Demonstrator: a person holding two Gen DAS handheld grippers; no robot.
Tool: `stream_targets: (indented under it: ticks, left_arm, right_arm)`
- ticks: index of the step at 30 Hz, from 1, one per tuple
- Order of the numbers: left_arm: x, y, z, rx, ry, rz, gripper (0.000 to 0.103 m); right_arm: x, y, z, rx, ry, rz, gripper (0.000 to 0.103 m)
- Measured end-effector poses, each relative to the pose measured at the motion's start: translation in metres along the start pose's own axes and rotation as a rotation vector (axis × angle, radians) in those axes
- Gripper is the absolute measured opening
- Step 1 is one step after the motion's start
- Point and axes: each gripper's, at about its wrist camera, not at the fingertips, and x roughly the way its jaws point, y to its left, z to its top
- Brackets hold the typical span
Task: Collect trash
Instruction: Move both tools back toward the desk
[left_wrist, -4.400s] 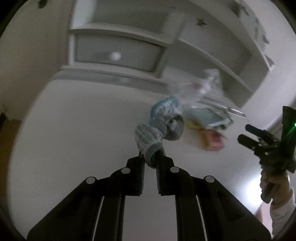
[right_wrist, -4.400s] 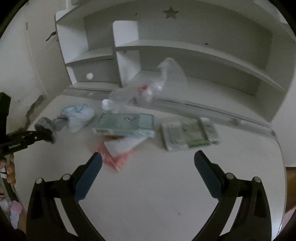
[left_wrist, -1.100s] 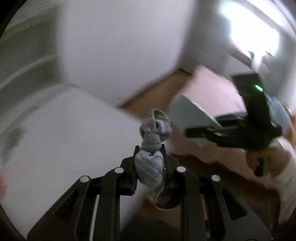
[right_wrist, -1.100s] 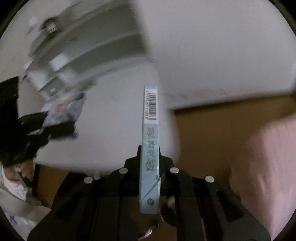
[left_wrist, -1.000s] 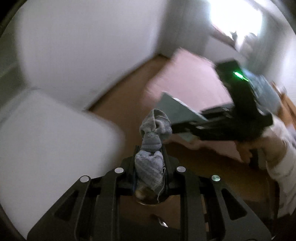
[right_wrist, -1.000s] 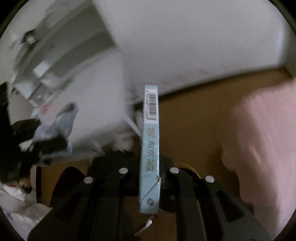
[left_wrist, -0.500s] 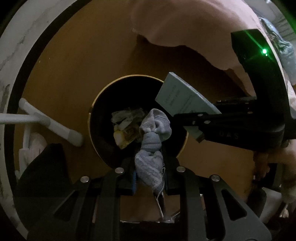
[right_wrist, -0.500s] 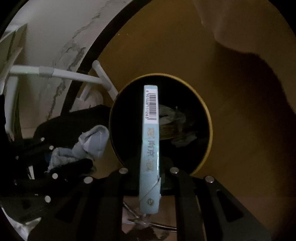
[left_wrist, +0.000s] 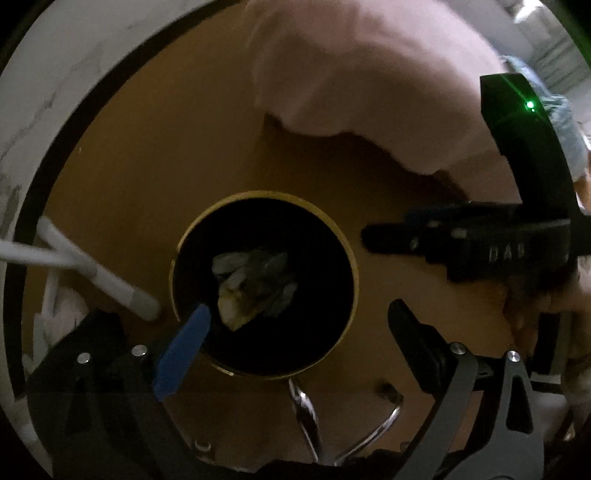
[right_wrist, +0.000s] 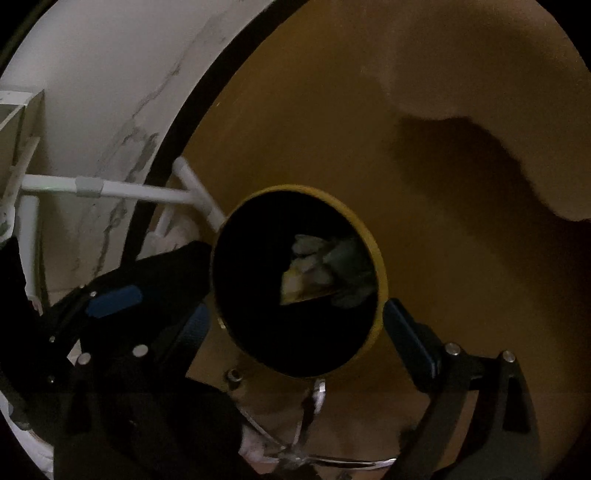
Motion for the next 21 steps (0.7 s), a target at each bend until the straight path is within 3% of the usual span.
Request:
stream_targets:
  ticks: [3, 7, 9, 11, 13, 17, 21]
  left_arm:
    - [-0.055, -0.024, -0.005, 0.078, -0.143, -0.035, 0.094]
    - [-0.151, -0.042, -0.016, 0.135, -0.370, -0.062, 0.096]
    - [-0.201, -0.038, -0.026, 0.124, -0.478, -0.032, 0.096]
    - [-0.252, -0.022, -0.040, 0.092, -0.574, 0.035, 0.096]
    - [-0.290, -0.002, -0.056, 0.055, -0.639, 0.109, 0.096]
    - [-0.356, 0.066, -0.111, -0.103, -0.733, 0.285, 0.096]
    - [-0.399, 0.142, -0.176, -0.323, -0.745, 0.450, 0.096]
  right_arm:
    - [-0.059, 0.007, -0.004, -0.030, -0.175, -0.219, 0.092]
    - [-0.151, 0.049, -0.015, -0.087, -0.486, -0.533, 0.096]
    - [-0.185, 0.079, -0.023, -0.109, -0.613, -0.601, 0.096]
    - [-0.212, 0.115, -0.031, -0.158, -0.743, -0.552, 0.096]
    - [-0.227, 0.156, -0.031, -0.207, -0.801, -0.462, 0.096]
    - [-0.226, 0.234, -0.023, -0.320, -0.811, -0.310, 0.096]
    - [-0.203, 0.323, -0.023, -0.464, -0.751, -0.196, 0.096]
